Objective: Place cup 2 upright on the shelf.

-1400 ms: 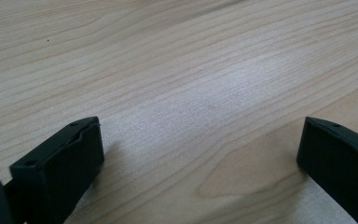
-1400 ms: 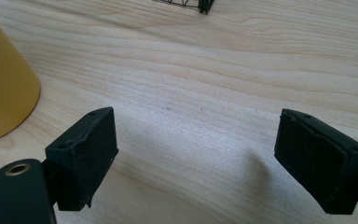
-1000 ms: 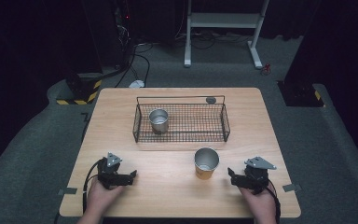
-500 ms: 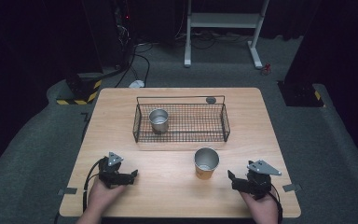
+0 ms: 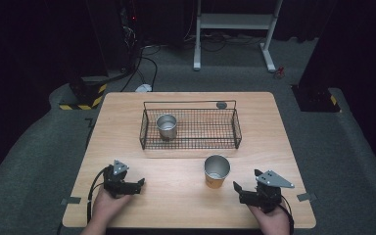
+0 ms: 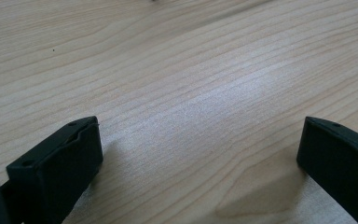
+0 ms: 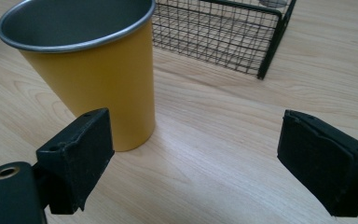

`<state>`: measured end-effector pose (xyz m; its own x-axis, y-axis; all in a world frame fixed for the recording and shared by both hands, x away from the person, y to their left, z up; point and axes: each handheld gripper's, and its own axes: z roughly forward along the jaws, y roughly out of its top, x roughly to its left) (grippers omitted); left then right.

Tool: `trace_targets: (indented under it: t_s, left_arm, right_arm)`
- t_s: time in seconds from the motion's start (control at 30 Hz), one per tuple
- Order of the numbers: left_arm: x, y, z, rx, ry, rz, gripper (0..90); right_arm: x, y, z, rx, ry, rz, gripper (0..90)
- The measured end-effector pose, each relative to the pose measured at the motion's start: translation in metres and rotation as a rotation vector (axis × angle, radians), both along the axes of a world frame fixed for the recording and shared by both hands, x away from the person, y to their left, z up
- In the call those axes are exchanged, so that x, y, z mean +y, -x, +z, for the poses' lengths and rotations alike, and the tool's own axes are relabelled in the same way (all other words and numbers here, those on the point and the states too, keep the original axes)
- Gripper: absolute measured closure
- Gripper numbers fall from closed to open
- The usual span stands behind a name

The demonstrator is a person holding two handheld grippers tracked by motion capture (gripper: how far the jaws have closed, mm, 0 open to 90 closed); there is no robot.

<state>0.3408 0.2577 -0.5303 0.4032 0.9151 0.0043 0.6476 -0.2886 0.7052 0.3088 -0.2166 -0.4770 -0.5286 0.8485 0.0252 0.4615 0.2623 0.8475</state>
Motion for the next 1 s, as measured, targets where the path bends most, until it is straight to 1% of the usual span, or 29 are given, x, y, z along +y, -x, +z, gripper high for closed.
trace_targets:
  t_s: [0.07, 0.2, 0.27, 0.4, 0.53, 0.63, 1.0]
  left_arm:
    - [0.000, 0.000, 0.000, 0.000, 0.000, 0.000, 0.2]
    - [0.000, 0.000, 0.000, -0.002, 0.000, 0.001, 0.2]
    - [0.000, 0.000, 0.000, -0.002, 0.000, 0.001, 0.2]
    - [0.000, 0.000, 0.000, -0.003, 0.001, 0.001, 0.2]
    - [0.000, 0.000, 0.000, -0.004, 0.001, 0.001, 0.2]
    - [0.000, 0.000, 0.000, -0.005, 0.003, 0.002, 0.2]
    - [0.000, -0.001, 0.000, -0.003, 0.000, -0.001, 0.1]
  right_arm:
    - [0.002, 0.000, -0.001, 0.002, -0.005, 0.016, 9.9]
    - [0.008, 0.000, -0.003, -0.007, 0.013, 0.049, 9.9]
    - [0.011, 0.001, -0.002, -0.005, 0.004, 0.058, 9.9]
    - [0.017, 0.000, -0.001, -0.011, 0.001, 0.084, 9.9]
    - [0.023, -0.001, -0.002, -0.007, -0.005, 0.100, 9.8]
    - [0.027, -0.001, -0.003, -0.013, -0.010, 0.114, 9.8]
    - [0.045, -0.009, -0.004, -0.027, 0.000, 0.162, 9.8]
